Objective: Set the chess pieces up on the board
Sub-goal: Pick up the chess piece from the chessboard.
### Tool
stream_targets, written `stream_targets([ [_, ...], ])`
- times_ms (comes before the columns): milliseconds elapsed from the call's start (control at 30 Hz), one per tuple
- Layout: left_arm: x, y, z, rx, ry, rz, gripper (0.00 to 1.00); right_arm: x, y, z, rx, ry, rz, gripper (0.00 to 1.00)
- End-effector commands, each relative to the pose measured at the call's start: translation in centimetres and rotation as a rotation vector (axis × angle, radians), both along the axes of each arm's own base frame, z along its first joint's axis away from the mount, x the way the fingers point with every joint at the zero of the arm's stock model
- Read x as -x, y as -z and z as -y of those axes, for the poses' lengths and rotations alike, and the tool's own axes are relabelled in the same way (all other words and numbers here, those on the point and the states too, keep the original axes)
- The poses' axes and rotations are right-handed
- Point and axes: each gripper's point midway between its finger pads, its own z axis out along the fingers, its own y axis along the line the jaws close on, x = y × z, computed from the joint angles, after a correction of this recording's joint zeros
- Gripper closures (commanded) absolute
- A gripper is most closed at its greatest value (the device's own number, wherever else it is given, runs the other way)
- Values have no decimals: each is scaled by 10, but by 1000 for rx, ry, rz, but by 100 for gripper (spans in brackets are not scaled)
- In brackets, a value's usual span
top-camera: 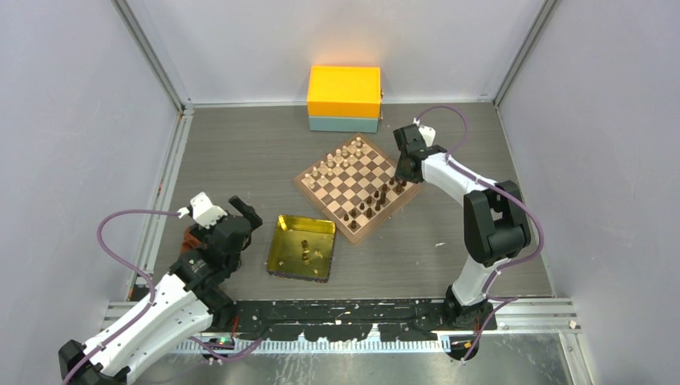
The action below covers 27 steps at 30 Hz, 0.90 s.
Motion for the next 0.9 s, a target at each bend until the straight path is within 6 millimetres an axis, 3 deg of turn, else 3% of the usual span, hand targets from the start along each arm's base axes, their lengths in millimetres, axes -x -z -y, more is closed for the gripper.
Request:
stream_targets([
  [0, -6, -8, 1, 15, -20, 45, 0, -17, -18, -3, -20, -1, 70, 74],
  [233, -5, -8, 0, 15, -20, 43, 0, -16, -21, -3, -20, -3, 73, 99],
  [867, -5, -8, 2, 28, -13, 42, 0, 4, -85, 0, -42, -32, 188, 99],
])
